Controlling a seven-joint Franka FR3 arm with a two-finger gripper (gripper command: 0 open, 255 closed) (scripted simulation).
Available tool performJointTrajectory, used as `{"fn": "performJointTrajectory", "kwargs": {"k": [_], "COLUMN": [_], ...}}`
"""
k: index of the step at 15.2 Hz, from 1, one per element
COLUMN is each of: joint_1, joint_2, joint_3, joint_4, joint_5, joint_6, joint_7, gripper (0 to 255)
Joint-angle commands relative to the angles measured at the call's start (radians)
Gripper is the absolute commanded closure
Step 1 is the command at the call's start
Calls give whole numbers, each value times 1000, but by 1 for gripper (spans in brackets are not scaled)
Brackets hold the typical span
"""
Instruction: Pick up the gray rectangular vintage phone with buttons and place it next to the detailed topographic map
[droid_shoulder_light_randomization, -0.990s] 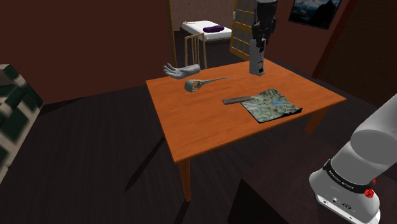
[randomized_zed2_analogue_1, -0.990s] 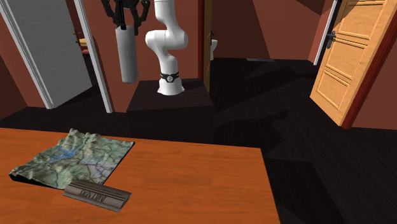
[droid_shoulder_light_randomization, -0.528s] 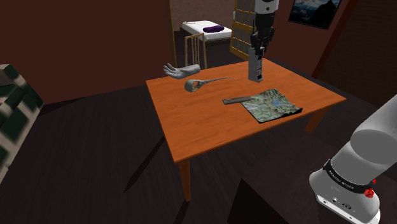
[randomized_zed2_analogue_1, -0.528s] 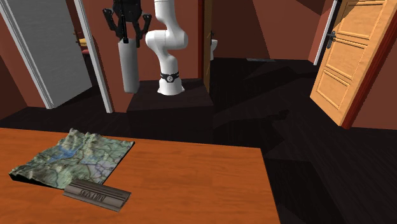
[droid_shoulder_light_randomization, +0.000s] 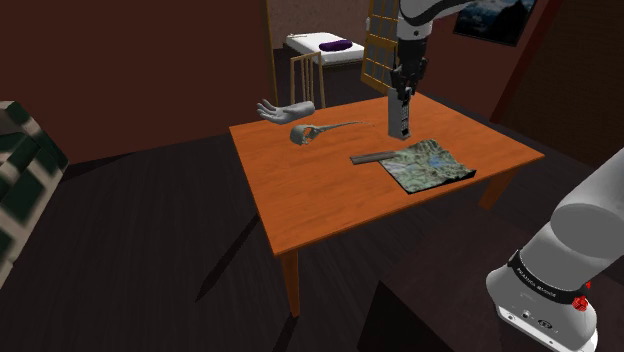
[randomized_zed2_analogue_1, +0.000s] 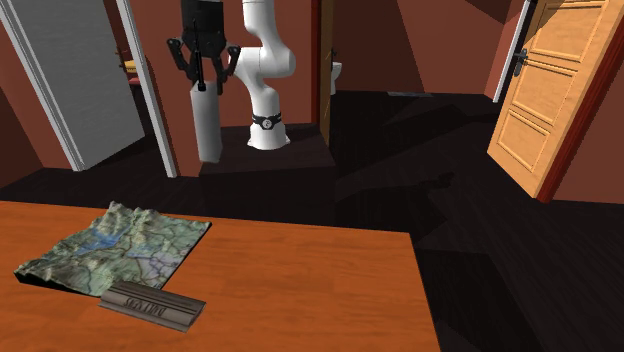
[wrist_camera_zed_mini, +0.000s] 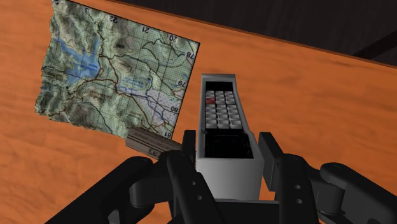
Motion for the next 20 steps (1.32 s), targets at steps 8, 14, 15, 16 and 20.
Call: {"fn": "performJointTrajectory", "kwargs": {"k": [8,14,15,16,20], "joint_1": [-1,-2,-2,-3,-3], "joint_2": [20,43,47,52,73], "joint_3": [-1,-2,-2,-2,-3], "joint_4": [-98,-154,-162,-170,-202], "joint_5": [-6,-11,-12,-14,-18], "joint_6": [118,196,209,222,274], "joint_7": [14,25,27,29,36], "gripper": [255,255,255,255,255]}}
